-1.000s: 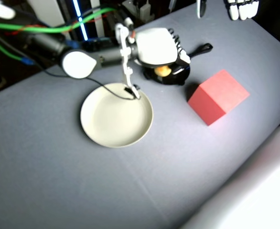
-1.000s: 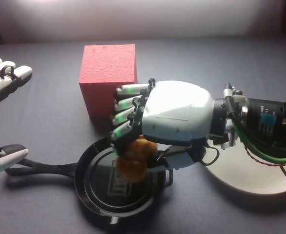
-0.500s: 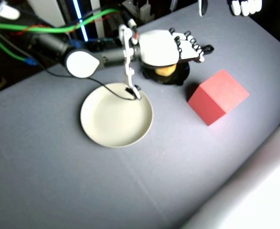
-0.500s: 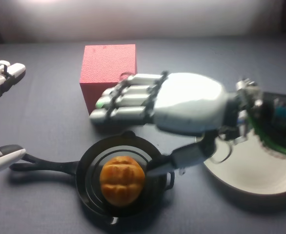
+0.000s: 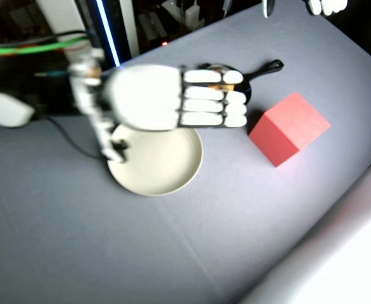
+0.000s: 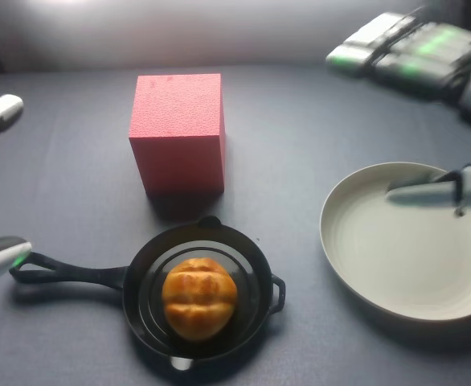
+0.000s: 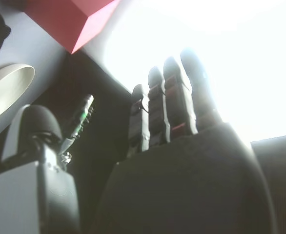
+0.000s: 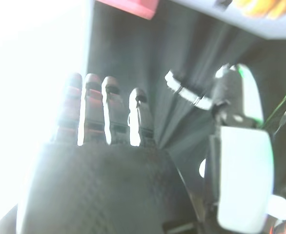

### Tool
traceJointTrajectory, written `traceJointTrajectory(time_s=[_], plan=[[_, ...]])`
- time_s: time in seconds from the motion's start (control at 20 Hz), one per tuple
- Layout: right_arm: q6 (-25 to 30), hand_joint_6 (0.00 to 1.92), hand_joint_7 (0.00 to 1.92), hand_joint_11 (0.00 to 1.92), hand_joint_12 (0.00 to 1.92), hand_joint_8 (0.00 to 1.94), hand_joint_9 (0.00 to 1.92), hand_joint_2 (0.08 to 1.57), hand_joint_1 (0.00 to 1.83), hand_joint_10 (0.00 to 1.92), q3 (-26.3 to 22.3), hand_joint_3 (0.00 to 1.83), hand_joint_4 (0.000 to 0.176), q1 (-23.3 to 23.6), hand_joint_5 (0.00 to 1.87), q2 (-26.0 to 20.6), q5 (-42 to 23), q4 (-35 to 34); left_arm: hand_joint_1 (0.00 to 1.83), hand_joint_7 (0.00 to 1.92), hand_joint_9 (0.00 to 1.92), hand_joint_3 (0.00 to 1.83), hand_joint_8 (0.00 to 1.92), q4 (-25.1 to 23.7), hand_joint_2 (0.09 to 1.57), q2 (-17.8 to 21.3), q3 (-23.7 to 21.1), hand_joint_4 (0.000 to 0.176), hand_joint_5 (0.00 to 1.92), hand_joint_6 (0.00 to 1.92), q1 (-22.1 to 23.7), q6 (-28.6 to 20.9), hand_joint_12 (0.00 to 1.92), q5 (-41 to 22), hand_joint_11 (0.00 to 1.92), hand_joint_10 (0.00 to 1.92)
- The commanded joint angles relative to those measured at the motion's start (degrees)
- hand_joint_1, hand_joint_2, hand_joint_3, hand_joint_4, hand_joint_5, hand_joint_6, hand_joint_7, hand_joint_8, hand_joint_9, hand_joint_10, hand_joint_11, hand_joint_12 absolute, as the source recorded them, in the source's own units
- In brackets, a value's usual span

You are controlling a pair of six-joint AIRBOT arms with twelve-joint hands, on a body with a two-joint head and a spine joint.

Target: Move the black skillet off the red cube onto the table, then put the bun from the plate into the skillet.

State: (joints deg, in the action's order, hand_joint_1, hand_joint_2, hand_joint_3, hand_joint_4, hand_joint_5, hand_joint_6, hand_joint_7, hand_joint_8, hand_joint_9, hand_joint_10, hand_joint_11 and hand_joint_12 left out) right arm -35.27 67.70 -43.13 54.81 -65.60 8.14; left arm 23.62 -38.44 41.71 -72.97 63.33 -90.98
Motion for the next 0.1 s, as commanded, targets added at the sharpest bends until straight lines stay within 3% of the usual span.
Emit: traceJointTrajectory(time_s=[0.0,0.05], plan=[[-1.2,0.00,0.15,0.03,0.02,0.01,0.14,1.05,0.67,0.01,-1.0,0.02,0.048,-1.2,0.14,-0.9,-12.2,-2.9,0.48,0.27,0.28,0.00,0.00,-0.1,1.03,-0.1,0.2,0.042,0.14,0.00,0.3,-0.2,0.79,-8.1,0.00,0.01],[-2.1,0.01,0.22,0.09,0.04,0.01,0.21,1.10,0.69,0.01,-1.8,0.01,0.056,-2.8,0.20,-1.6,-14.8,-4.7,0.48,0.27,0.29,0.00,0.00,-0.3,1.04,-0.3,0.6,0.041,0.09,0.00,0.9,-0.4,0.80,-8.1,0.00,0.01]])
